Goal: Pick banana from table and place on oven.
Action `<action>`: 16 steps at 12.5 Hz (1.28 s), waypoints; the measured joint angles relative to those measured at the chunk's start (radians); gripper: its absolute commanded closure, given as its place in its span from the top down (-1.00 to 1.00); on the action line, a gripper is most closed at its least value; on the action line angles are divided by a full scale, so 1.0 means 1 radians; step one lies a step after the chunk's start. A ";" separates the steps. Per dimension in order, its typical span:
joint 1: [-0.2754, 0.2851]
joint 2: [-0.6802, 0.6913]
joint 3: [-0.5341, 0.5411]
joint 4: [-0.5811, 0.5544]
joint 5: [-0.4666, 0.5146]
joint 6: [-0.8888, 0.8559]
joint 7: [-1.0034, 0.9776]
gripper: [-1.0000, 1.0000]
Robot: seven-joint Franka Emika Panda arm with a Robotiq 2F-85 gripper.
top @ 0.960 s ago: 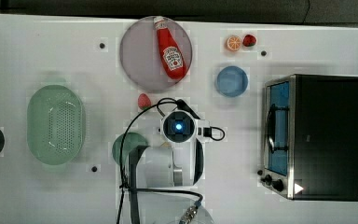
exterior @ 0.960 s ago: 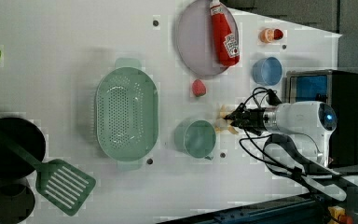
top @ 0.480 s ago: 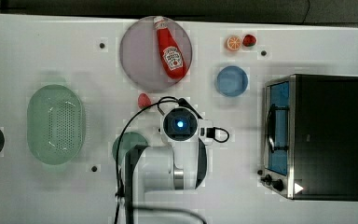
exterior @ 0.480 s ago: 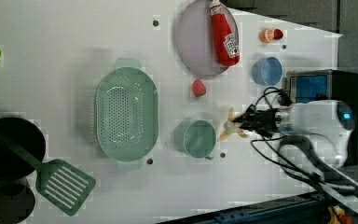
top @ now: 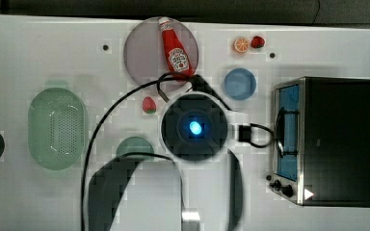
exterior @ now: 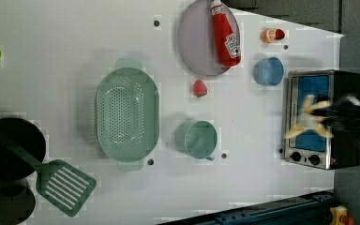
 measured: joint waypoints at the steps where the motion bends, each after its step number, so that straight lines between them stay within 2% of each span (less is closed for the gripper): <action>1: -0.001 -0.034 -0.021 0.070 0.018 -0.052 -0.003 -0.58; 4: 0.022 -0.035 -0.161 0.246 -0.004 -0.096 -0.028 -0.58; 7: -0.003 0.116 -0.324 0.359 -0.028 -0.102 -0.214 -0.58; 11: -0.039 0.378 -0.531 0.337 -0.011 -0.021 -0.502 -0.58; 15: -0.045 0.548 -0.647 0.291 -0.020 0.030 -0.774 -0.58; 16: -0.050 0.563 -0.657 0.292 -0.020 0.055 -0.811 -0.49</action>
